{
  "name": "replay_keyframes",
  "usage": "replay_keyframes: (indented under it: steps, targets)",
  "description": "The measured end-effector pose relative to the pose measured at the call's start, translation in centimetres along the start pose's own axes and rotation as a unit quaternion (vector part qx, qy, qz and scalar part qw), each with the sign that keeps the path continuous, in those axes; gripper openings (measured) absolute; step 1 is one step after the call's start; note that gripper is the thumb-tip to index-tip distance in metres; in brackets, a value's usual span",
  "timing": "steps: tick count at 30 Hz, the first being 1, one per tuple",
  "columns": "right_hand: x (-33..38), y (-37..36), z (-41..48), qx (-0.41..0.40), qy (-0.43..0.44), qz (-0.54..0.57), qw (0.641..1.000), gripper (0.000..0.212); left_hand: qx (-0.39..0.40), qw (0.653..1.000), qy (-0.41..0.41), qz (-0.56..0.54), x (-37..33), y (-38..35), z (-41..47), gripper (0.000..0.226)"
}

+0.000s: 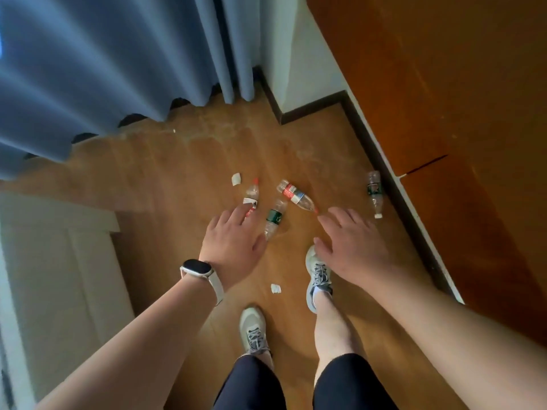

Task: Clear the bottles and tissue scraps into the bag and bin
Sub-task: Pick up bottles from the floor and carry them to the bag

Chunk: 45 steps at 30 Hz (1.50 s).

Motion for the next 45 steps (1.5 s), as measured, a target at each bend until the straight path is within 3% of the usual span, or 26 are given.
replay_keyframes:
  steps: [14, 18, 24, 34, 45]
  targets:
    - [-15.0, -25.1, 23.8, 0.005, 0.043, -0.002, 0.999, 0.05, 0.113, 0.992, 0.047, -0.01, 1.5, -34.6, 17.4, 0.055]
    - [-18.3, -30.0, 29.6, 0.002, 0.047, -0.001, 0.999, 0.051, 0.105, 0.993, 0.057, -0.004, 2.4, -42.1, 21.3, 0.054]
    - [-20.6, -36.3, 35.9, -0.01, 0.045, 0.052, 0.998, 0.057, 0.111, 0.983, 0.144, -0.008, 4.5, -50.1, 23.7, 0.06]
    - [-21.7, -41.4, 40.1, 0.06, -0.057, 0.138, 0.987, 0.072, 0.191, 0.945, 0.247, -0.096, 5.9, -54.3, 23.6, 0.075]
    - [-20.8, -39.7, 37.6, 0.077, -0.129, 0.142, 0.978, 0.063, 0.119, 0.936, 0.286, -0.166, 7.0, -49.7, 23.1, 0.063]
Point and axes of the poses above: each hand's wrist, its own z-axis towards the middle knuckle, its own y-axis out of the back of the hand, x = y × z, the point moved 5 cm from there along z, towards the middle knuckle, and after that the axes turned 8 degrees about z, right-handed, at the moved point
